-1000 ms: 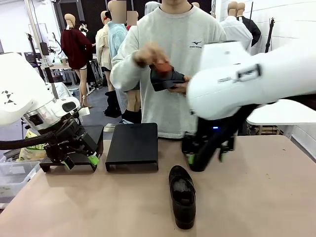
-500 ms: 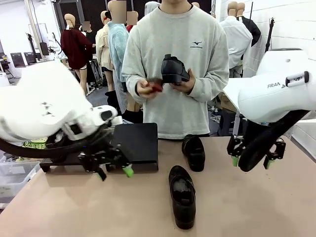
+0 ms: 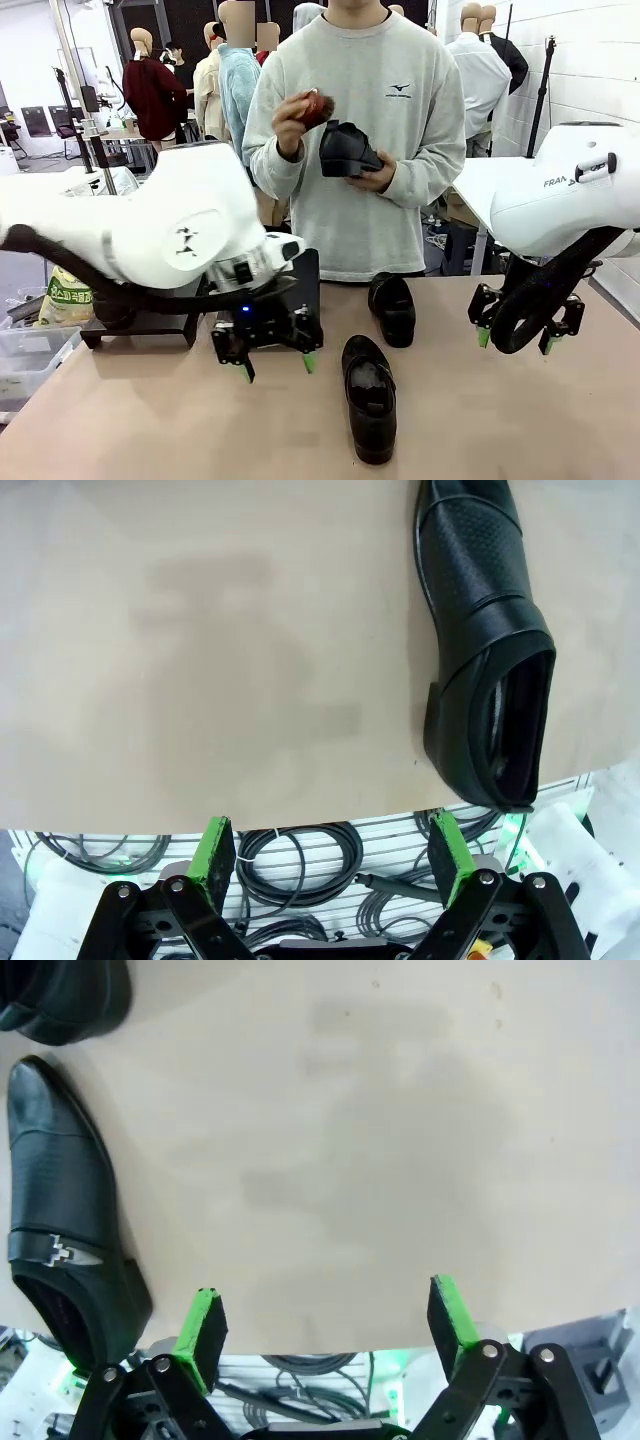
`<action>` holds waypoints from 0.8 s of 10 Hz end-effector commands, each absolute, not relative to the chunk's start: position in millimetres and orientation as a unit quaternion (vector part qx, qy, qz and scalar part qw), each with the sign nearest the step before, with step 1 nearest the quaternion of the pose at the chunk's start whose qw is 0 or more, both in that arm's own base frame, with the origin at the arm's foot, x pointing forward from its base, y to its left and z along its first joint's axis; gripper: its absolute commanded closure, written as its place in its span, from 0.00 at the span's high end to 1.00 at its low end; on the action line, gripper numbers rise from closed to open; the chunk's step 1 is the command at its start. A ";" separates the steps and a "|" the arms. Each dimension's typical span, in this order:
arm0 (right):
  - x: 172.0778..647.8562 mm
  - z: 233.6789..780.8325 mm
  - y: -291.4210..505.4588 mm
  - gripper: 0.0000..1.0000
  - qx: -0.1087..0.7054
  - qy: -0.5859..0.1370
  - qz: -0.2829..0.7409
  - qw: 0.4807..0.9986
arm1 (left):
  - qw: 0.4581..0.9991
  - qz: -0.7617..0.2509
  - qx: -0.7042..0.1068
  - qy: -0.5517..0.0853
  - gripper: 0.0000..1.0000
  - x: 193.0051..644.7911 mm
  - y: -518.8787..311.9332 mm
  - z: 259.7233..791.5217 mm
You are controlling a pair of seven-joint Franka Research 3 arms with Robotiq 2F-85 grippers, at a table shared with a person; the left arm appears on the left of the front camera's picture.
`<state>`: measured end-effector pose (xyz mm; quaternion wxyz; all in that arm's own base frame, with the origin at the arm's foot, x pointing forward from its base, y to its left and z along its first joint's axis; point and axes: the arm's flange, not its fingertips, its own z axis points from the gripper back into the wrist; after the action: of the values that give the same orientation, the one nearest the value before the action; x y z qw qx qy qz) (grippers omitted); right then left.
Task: Organize the shoes by placing them on the stand.
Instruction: Place the Shoe from the middle of the table onto the Shoes Stand.
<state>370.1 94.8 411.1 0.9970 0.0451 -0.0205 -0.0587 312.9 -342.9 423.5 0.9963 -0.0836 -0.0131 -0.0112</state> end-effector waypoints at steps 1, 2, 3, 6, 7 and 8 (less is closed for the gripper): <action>363.5 419.5 100.0 1.00 0.035 -0.025 -0.055 0.998 | 0.998 0.004 -0.058 -0.019 1.00 323.7 -370.7 425.5; 363.5 419.5 100.0 1.00 0.035 -0.025 -0.055 0.998 | 0.998 0.014 -0.050 -0.030 1.00 330.1 -379.4 419.4; 363.5 419.5 100.0 1.00 0.035 -0.025 -0.055 0.998 | 0.999 0.021 -0.042 -0.025 1.00 330.8 -386.4 415.2; 363.5 419.5 100.0 1.00 0.035 -0.025 -0.055 0.998 | 0.999 0.027 -0.040 -0.024 1.00 330.0 -408.4 407.1; 363.5 419.5 100.0 1.00 0.035 -0.025 -0.055 0.998 | 0.998 0.030 -0.048 -0.029 1.00 328.0 -413.6 406.4; 363.5 419.5 100.0 1.00 0.035 -0.025 -0.055 0.998 | 0.998 0.036 -0.049 -0.029 1.00 325.2 -417.8 404.0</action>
<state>364.8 99.6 420.0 0.9974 0.0421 -0.0269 -0.0514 324.5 -405.7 404.3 0.9983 -0.0522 -0.0141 0.0216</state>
